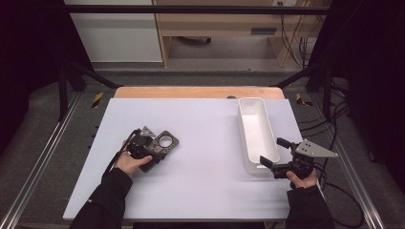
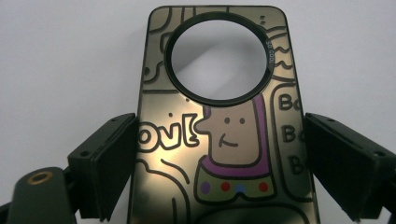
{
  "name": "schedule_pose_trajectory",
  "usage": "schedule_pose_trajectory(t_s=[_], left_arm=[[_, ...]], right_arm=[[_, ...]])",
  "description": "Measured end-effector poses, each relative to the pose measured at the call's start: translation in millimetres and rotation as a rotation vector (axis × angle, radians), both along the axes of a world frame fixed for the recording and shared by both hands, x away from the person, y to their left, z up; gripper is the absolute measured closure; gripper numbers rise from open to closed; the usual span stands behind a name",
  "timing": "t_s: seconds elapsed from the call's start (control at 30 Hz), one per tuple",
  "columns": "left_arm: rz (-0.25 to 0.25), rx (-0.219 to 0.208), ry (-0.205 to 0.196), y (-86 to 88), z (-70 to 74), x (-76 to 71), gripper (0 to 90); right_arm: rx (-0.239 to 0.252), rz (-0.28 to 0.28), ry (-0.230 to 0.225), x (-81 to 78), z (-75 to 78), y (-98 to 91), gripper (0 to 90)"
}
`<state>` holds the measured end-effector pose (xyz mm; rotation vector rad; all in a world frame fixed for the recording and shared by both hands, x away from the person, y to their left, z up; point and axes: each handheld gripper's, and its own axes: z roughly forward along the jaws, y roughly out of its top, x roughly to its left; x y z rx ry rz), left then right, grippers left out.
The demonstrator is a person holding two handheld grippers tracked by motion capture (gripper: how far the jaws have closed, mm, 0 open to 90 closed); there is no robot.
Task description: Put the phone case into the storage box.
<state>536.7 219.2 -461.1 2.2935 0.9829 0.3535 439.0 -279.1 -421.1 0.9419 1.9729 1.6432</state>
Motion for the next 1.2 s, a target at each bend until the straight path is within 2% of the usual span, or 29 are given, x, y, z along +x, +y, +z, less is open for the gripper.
schedule_pose_trajectory(t_s=[0.57, 1.2], left_arm=[[-0.035, -0.066, -0.032, 2.2, 20.4, -13.3, 11.7], [-0.127, -0.113, -0.07, -10.2, 43.2, -31.9, 11.7]], right_arm=[[-0.006, 0.01, 0.0, -0.1, 0.8, 0.6, 0.4], [-0.024, 0.032, 0.005, -0.3, 2.1, 3.0, 0.4]])
